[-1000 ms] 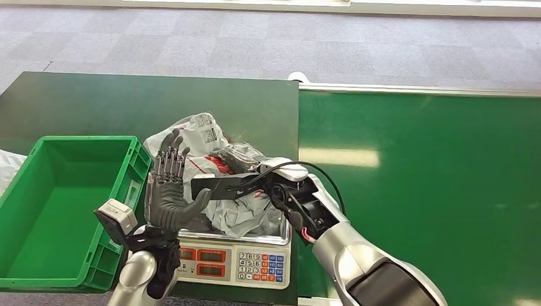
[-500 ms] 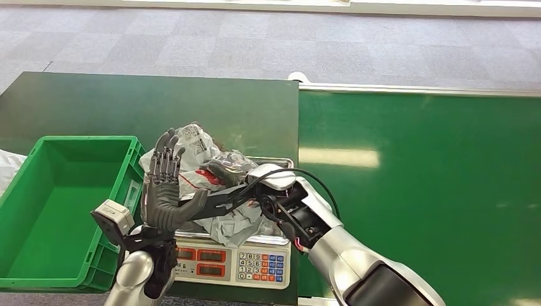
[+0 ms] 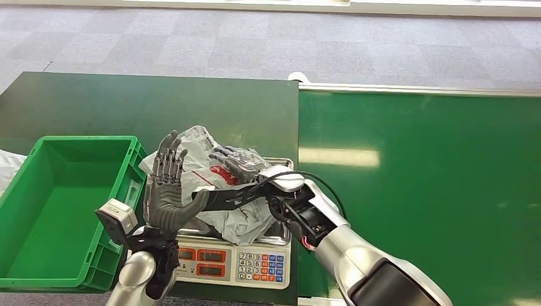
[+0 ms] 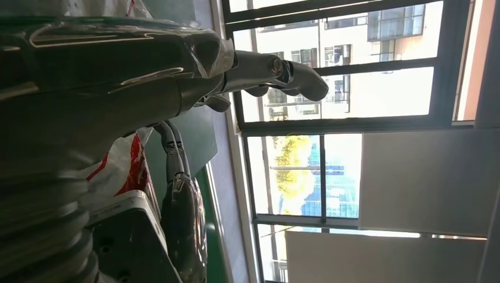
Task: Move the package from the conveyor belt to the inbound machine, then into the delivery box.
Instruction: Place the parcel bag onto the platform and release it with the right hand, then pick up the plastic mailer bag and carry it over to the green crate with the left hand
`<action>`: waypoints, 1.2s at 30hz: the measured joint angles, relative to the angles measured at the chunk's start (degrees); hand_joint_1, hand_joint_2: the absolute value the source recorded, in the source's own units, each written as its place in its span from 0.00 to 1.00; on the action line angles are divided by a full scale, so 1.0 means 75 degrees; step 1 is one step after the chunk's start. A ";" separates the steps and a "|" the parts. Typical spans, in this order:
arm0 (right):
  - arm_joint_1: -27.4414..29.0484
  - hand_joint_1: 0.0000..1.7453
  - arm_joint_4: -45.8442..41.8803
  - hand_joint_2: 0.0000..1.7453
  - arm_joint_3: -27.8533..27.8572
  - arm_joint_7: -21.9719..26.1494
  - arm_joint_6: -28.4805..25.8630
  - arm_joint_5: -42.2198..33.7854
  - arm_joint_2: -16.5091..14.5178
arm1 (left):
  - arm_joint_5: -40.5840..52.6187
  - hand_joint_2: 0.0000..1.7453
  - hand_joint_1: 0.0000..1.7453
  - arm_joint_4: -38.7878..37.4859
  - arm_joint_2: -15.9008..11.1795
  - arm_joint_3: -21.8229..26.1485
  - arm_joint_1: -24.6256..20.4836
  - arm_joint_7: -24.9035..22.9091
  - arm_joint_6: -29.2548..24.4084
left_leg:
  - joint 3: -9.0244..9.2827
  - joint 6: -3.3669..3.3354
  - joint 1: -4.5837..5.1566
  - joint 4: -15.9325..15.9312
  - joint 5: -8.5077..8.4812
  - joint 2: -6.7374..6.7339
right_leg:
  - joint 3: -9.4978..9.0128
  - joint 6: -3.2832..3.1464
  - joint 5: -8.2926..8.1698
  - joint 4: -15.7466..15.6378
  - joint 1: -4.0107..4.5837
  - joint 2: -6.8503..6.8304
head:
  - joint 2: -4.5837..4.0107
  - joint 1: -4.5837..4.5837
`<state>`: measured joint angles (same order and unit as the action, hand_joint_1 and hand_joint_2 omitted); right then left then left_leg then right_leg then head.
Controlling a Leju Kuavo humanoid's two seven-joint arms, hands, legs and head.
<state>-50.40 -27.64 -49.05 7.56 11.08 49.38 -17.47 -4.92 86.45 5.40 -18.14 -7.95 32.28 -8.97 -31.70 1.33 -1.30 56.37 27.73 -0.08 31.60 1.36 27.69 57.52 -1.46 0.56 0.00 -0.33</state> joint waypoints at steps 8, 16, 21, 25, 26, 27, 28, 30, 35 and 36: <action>-0.0069 0.00 0.0023 1.00 0.0010 0.0074 -0.0009 -0.0198 0.0017 | 0.0000 1.00 0.00 -0.0077 -0.0026 0.0006 0.0001 0.0015 -0.0008 | 0.0000 0.0000 0.0000 0.0000 0.0000 0.0000 | -0.0001 0.0000 0.0000 0.0000 0.0000 0.0000 | 0.0000 0.0001; 0.0254 0.00 -0.1031 1.00 0.0711 0.1103 -0.0792 -0.1521 0.0411 | -0.0020 1.00 0.00 0.0068 -0.0184 0.0034 0.0282 0.0133 -0.0117 | -0.0001 0.0000 0.0000 0.0000 0.0001 0.0002 | -0.0001 0.0000 0.0001 0.0000 0.0000 -0.0001 | 0.0000 0.0001; 0.0918 0.00 -0.2661 1.00 0.1495 0.1385 -0.1174 -0.1909 0.0875 | -0.0020 1.00 0.00 0.0244 -0.0318 0.0110 0.0694 0.0299 -0.0157 | -0.0010 0.0000 0.0000 0.0000 0.0002 0.0001 | 0.0008 0.0001 0.0001 -0.0001 0.0000 -0.0001 | 0.0000 0.0001; 0.1387 0.00 -0.3535 1.00 0.1888 0.1647 -0.1800 -0.2043 0.1047 | -0.0016 1.00 0.00 0.0328 -0.0354 0.0141 0.0834 0.0328 -0.0202 | -0.0006 0.0000 0.0000 0.0000 0.0001 0.0002 | 0.0010 0.0000 0.0001 -0.0001 0.0000 -0.0004 | 0.0000 -0.0001; 0.1598 0.00 -0.3849 1.00 0.2035 0.1812 -0.2193 -0.2146 0.1091 | -0.0012 1.00 0.00 0.0368 -0.0357 0.0154 0.0888 0.0340 -0.0238 | -0.0005 0.0001 -0.0001 0.0000 0.0001 0.0006 | 0.0008 0.0000 0.0002 -0.0002 0.0000 -0.0009 | 0.0000 0.0000; 0.1888 0.00 -0.4265 1.00 0.2223 0.2017 -0.2637 -0.2288 0.1158 | -0.0007 1.00 0.00 0.0421 -0.0363 0.0178 0.0959 0.0352 -0.0278 | -0.0005 0.0001 -0.0001 0.0000 0.0001 0.0012 | 0.0006 0.0000 0.0004 -0.0002 0.0000 -0.0018 | 0.0000 -0.0001; 0.2263 0.00 -0.4813 1.00 0.2445 0.2278 -0.3139 -0.2463 0.1247 | -0.0001 1.00 0.00 0.0481 -0.0379 0.0206 0.1045 0.0362 -0.0313 | -0.0007 0.0001 -0.0001 0.0000 0.0002 0.0024 | 0.0004 0.0001 0.0006 -0.0002 0.0000 -0.0027 | 0.0000 -0.0001; 0.3163 0.00 -0.6025 1.00 0.2941 0.2831 -0.4092 -0.2766 0.1452 | 0.0004 1.00 0.00 0.0589 -0.0440 0.0253 0.1215 0.0369 -0.0321 | -0.0016 0.0001 0.0001 0.0000 0.0006 0.0044 | 0.0005 0.0003 0.0012 -0.0004 -0.0001 -0.0041 | 0.0000 0.0001; 0.5373 0.00 -0.8479 1.00 0.3920 0.3674 -0.5618 -0.2890 0.1696 | 0.0252 1.00 0.00 0.0613 -0.0612 0.0163 0.1278 0.0360 -0.0085 | -0.0040 0.0003 0.0003 0.0000 0.0015 0.0047 | 0.0031 0.0002 0.0015 -0.0010 -0.0003 -0.0045 | 0.0000 0.0001; 0.5766 0.00 -0.8834 1.00 0.4040 0.3767 -0.5786 -0.2882 0.1709 | 0.0357 1.00 0.00 0.0593 -0.0622 0.0107 0.1238 0.0346 -0.0068 | -0.0042 0.0003 0.0003 -0.0001 0.0016 0.0045 | 0.0031 0.0002 0.0015 -0.0010 -0.0003 -0.0044 | 0.0000 0.0001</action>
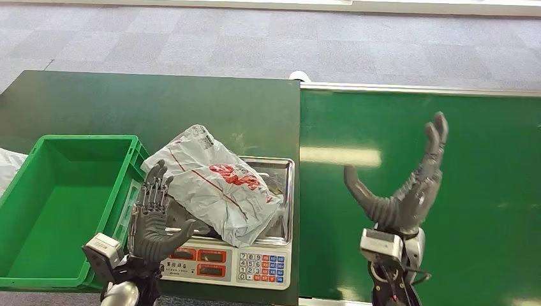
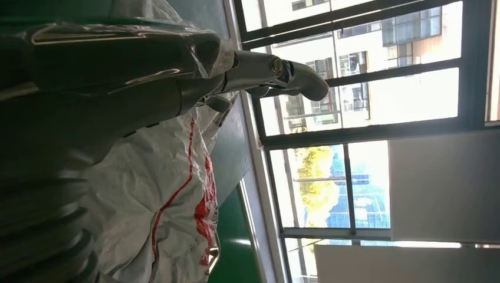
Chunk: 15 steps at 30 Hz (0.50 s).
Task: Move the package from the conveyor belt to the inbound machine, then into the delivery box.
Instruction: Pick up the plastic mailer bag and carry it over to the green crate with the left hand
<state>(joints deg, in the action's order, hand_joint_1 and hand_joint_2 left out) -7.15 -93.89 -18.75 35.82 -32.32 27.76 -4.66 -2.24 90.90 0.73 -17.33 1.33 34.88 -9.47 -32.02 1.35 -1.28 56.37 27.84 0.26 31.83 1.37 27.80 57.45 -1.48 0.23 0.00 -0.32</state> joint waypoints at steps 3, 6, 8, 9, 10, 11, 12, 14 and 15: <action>0.0844 0.00 -0.0720 1.00 0.0206 0.0106 -0.0245 0.0064 0.0008 | 0.0303 1.00 0.00 -0.0073 -0.0015 -0.0171 -0.0161 -0.0139 0.0014 | 0.0006 0.0002 -0.0001 -0.0002 -0.0001 -0.0019 | 0.0001 -0.0001 -0.0001 0.0000 0.0001 0.0009 | 0.0000 -0.0001; 0.1402 0.00 -0.0980 1.00 0.0268 -0.0319 -0.0179 0.0602 0.0005 | 0.0906 1.00 0.00 -0.0235 -0.0023 -0.0374 -0.0488 -0.0708 0.0160 | 0.0017 0.0002 -0.0003 -0.0003 -0.0006 -0.0011 | -0.0007 -0.0002 -0.0001 0.0001 0.0003 0.0003 | 0.0000 -0.0001; 0.1745 0.00 -0.0898 1.00 0.0238 -0.0703 -0.0056 0.0942 -0.0007 | 0.1549 1.00 0.00 -0.0412 -0.0018 -0.0508 -0.0815 -0.1251 0.0261 | 0.0018 0.0001 -0.0003 -0.0003 -0.0012 0.0000 | -0.0018 -0.0003 -0.0002 0.0002 0.0003 -0.0004 | 0.0000 0.0001; 0.1887 0.00 -0.0803 1.00 0.0199 -0.0809 -0.0030 0.0985 -0.0012 | 0.1873 1.00 0.00 -0.0493 -0.0012 -0.0564 -0.0970 -0.1483 0.0278 | 0.0017 0.0001 -0.0003 -0.0003 -0.0014 0.0000 | -0.0022 -0.0005 -0.0004 0.0002 0.0003 -0.0004 | 0.0000 -0.0001; 0.2004 0.00 -0.0691 1.00 0.0146 -0.0859 -0.0024 0.0957 -0.0015 | 0.2171 1.00 0.00 -0.0564 -0.0005 -0.0607 -0.1110 -0.1685 0.0284 | 0.0018 0.0001 -0.0003 -0.0003 -0.0016 -0.0002 | -0.0023 -0.0006 -0.0006 0.0003 0.0003 -0.0004 | 0.0000 0.0001; 0.2100 0.00 -0.0570 1.00 0.0079 -0.0894 -0.0023 0.0878 -0.0015 | 0.2455 1.00 0.00 -0.0629 0.0001 -0.0636 -0.1242 -0.1874 0.0289 | 0.0018 0.0001 -0.0002 -0.0003 -0.0017 -0.0004 | -0.0022 -0.0007 -0.0008 0.0004 0.0002 -0.0003 | 0.0000 0.0001; 0.2171 0.00 -0.0446 1.00 0.0007 -0.0931 -0.0016 0.0768 -0.0015 | 0.2734 1.00 0.00 -0.0694 0.0006 -0.0653 -0.1366 -0.2072 0.0304 | 0.0018 0.0000 -0.0002 -0.0003 -0.0017 -0.0005 | -0.0022 -0.0007 -0.0009 0.0004 0.0002 -0.0003 | 0.0000 0.0000; 0.2246 0.00 -0.0227 1.00 -0.0121 -0.1002 0.0042 0.0535 -0.0015 | 0.3251 1.00 0.00 -0.0831 0.0009 -0.0661 -0.1592 -0.2456 0.0348 | 0.0019 0.0000 -0.0002 -0.0002 -0.0018 -0.0003 | -0.0020 -0.0006 -0.0009 0.0004 0.0002 -0.0003 | 0.0000 -0.0001; 0.2258 0.00 -0.0141 1.00 -0.0167 -0.1029 0.0085 0.0457 -0.0015 | 0.3459 1.00 0.00 -0.0902 0.0010 -0.0661 -0.1688 -0.2610 0.0366 | 0.0018 0.0001 -0.0002 -0.0002 -0.0018 -0.0003 | -0.0019 -0.0006 -0.0009 0.0004 0.0002 -0.0003 | 0.0000 -0.0001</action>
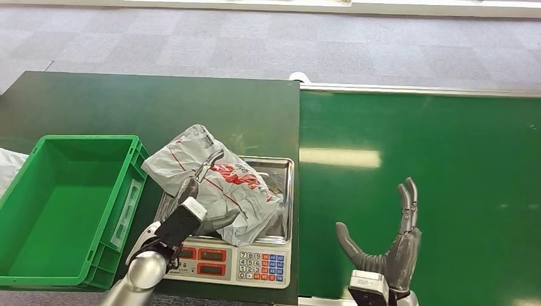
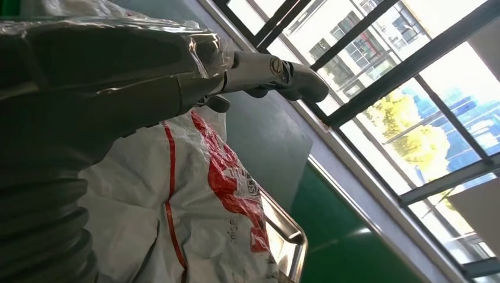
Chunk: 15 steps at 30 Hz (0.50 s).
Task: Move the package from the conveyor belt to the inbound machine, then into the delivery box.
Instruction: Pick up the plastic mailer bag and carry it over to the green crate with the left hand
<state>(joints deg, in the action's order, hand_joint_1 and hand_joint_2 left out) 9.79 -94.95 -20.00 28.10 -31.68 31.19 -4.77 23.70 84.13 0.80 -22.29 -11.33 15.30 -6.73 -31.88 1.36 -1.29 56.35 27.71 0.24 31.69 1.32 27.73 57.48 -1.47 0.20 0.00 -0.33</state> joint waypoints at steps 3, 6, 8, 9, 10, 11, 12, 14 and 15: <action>0.0004 0.00 0.0102 1.00 -0.0057 -0.0028 0.0068 -0.0073 0.0001 | 0.0245 1.00 0.00 -0.0110 0.0001 0.0000 -0.0132 -0.0169 0.0009 | -0.0001 0.0000 0.0000 0.0000 0.0000 0.0000 | 0.0001 0.0000 0.0000 0.0000 0.0000 0.0000 | 0.0000 0.0001; 0.0011 0.00 0.0194 1.00 -0.0113 -0.0044 0.0136 -0.0068 0.0002 | 0.0598 1.00 0.00 -0.0262 0.0017 0.0000 -0.0284 -0.0344 -0.0040 | -0.0002 0.0000 0.0000 0.0000 0.0000 0.0000 | 0.0004 0.0000 0.0000 0.0000 0.0000 0.0001 | 0.0000 0.0001; 0.0013 0.00 0.0310 1.00 -0.0183 -0.0060 0.0262 -0.0033 0.0001 | 0.1372 1.00 0.00 -0.0580 0.0066 0.0003 -0.0577 -0.0667 -0.0147 | -0.0006 0.0000 0.0000 0.0000 0.0000 0.0001 | 0.0008 0.0000 0.0000 0.0000 0.0000 0.0001 | 0.0000 0.0001; 0.0006 0.00 0.0340 1.00 -0.0198 -0.0063 0.0322 -0.0005 -0.0001 | 0.1789 1.00 0.00 -0.0758 0.0099 0.0005 -0.0722 -0.0818 -0.0203 | -0.0007 0.0000 0.0000 0.0000 0.0000 0.0001 | 0.0008 0.0000 0.0000 0.0000 0.0000 0.0001 | 0.0000 0.0001; -0.0002 0.00 0.0357 1.00 -0.0203 -0.0063 0.0354 0.0011 -0.0006 | 0.2016 1.00 0.00 -0.0891 0.0128 0.0006 -0.0823 -0.0890 -0.0231 | -0.0007 0.0000 0.0000 0.0000 0.0000 0.0000 | 0.0007 0.0000 0.0000 0.0000 0.0000 0.0001 | 0.0000 0.0001; -0.0009 0.00 0.0373 1.00 -0.0205 -0.0063 0.0383 0.0023 -0.0011 | 0.2196 1.00 0.00 -0.1021 0.0155 0.0006 -0.0915 -0.0949 -0.0260 | -0.0007 0.0000 0.0000 0.0000 0.0000 0.0000 | 0.0006 0.0000 0.0000 0.0000 0.0000 0.0001 | 0.0000 0.0001; -0.0015 0.00 0.0388 1.00 -0.0206 -0.0063 0.0407 0.0034 -0.0017 | 0.2333 1.00 0.00 -0.1142 0.0178 0.0006 -0.0995 -0.0992 -0.0283 | -0.0006 0.0000 0.0000 0.0000 0.0000 -0.0001 | 0.0006 0.0000 -0.0001 0.0000 0.0000 0.0001 | 0.0000 0.0001; -0.0019 0.00 0.0407 1.00 -0.0201 -0.0063 0.0479 0.0059 -0.0036 | 0.2578 1.00 0.00 -0.1381 0.0220 0.0005 -0.1137 -0.1094 -0.0314 | -0.0006 0.0000 0.0000 0.0001 -0.0001 0.0000 | 0.0006 0.0000 -0.0001 0.0000 0.0000 0.0001 | 0.0000 0.0001; -0.0022 0.00 0.0412 1.00 -0.0196 -0.0063 0.0531 0.0082 -0.0050 | 0.2736 1.00 0.00 -0.1520 0.0240 0.0004 -0.1211 -0.1177 -0.0316 | -0.0006 0.0000 0.0000 0.0001 -0.0001 0.0001 | 0.0007 0.0000 -0.0001 0.0000 0.0000 0.0001 | 0.0000 0.0001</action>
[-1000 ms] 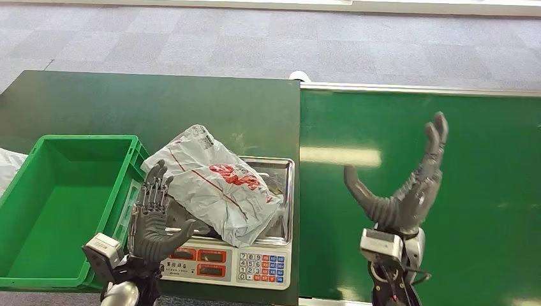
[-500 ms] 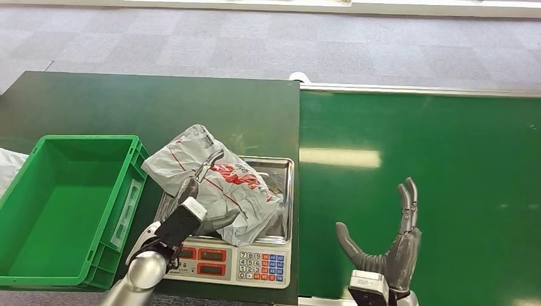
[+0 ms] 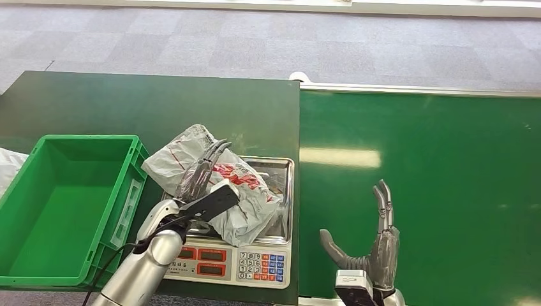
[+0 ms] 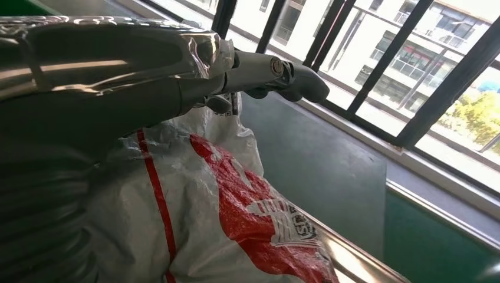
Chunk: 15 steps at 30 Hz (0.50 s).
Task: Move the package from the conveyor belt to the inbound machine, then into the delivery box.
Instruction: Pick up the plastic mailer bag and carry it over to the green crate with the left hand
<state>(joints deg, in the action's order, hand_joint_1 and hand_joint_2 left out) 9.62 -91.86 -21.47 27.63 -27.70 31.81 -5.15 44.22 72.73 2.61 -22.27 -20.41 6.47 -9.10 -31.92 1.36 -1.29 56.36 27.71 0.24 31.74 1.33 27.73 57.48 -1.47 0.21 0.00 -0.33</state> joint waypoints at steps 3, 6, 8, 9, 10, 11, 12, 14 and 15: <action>-0.0026 0.00 0.0002 1.00 0.0031 0.0000 0.0197 0.0082 -0.0063 | 0.0556 1.00 0.00 -0.0441 0.0074 -0.0018 -0.0227 -0.0331 0.0077 | 0.0000 0.0000 0.0000 0.0000 0.0000 -0.0001 | 0.0001 0.0000 0.0000 0.0000 0.0000 0.0000 | 0.0000 -0.0001; -0.0087 0.00 0.0002 1.00 0.0101 -0.0002 0.0357 0.0123 -0.0111 | 0.1051 1.00 0.00 -0.0824 0.0176 -0.0055 -0.0480 -0.0627 0.0343 | 0.0000 0.0000 0.0000 0.0000 0.0000 0.0001 | -0.0001 0.0000 0.0000 0.0001 0.0000 0.0000 | 0.0000 -0.0001; -0.0120 0.00 0.0002 1.00 0.0166 -0.0003 0.0437 0.0125 -0.0139 | 0.1353 1.00 0.00 -0.1060 0.0246 -0.0095 -0.0660 -0.0789 0.0523 | 0.0002 0.0000 0.0000 0.0000 0.0000 0.0005 | -0.0006 0.0000 0.0000 0.0000 0.0000 -0.0001 | 0.0000 -0.0001; -0.0128 0.00 0.0002 1.00 0.0200 -0.0003 0.0468 0.0122 -0.0157 | 0.1509 1.00 0.00 -0.1177 0.0279 -0.0125 -0.0746 -0.0863 0.0598 | 0.0004 0.0000 0.0000 0.0000 0.0000 0.0006 | -0.0010 0.0000 0.0000 0.0000 0.0000 -0.0002 | 0.0000 0.0000; -0.0132 0.00 0.0002 1.00 0.0232 -0.0003 0.0498 0.0119 -0.0174 | 0.1659 1.00 0.00 -0.1292 0.0310 -0.0158 -0.0828 -0.0930 0.0659 | 0.0008 0.0000 0.0000 0.0000 0.0000 0.0007 | -0.0016 0.0000 0.0000 0.0000 0.0000 -0.0002 | 0.0000 0.0000; -0.0132 0.00 0.0002 1.00 0.0265 -0.0003 0.0522 0.0117 -0.0192 | 0.1800 1.00 0.01 -0.1412 0.0343 -0.0190 -0.0910 -0.0985 0.0711 | 0.0014 0.0000 0.0001 0.0000 0.0000 0.0008 | -0.0023 0.0000 0.0000 0.0000 -0.0001 -0.0003 | 0.0000 0.0000; -0.0133 0.00 0.0003 1.00 0.0296 -0.0003 0.0540 0.0115 -0.0211 | 0.1909 1.00 0.12 -0.1534 0.0377 -0.0222 -0.0991 -0.1023 0.0753 | 0.0022 -0.0001 0.0001 0.0000 0.0000 0.0009 | -0.0032 0.0000 0.0000 0.0000 -0.0001 -0.0005 | 0.0000 0.0000; -0.0134 0.00 0.0005 1.00 0.0349 -0.0002 0.0554 0.0117 -0.0238 | 0.2035 1.00 0.59 -0.1748 0.0428 -0.0266 -0.1128 -0.1055 0.0808 | 0.0041 -0.0001 0.0001 0.0000 0.0000 0.0010 | -0.0053 0.0001 0.0001 0.0000 -0.0001 -0.0008 | 0.0000 0.0000; -0.0135 0.00 0.0007 1.00 0.0368 -0.0002 0.0554 0.0118 -0.0248 | 0.2061 1.00 0.83 -0.1838 0.0446 -0.0286 -0.1173 -0.1060 0.0831 | 0.0050 -0.0001 0.0001 0.0000 0.0000 0.0010 | -0.0063 0.0000 0.0001 -0.0001 -0.0001 -0.0009 | 0.0000 0.0000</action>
<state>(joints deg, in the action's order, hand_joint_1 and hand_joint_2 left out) 8.61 -91.80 -18.71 27.61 -23.54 32.69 -7.01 59.68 58.94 5.96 -24.41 -29.21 -1.47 -2.87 -31.55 1.35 -1.29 56.36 27.71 0.32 31.26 1.33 27.74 57.47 -1.47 0.15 0.00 -0.33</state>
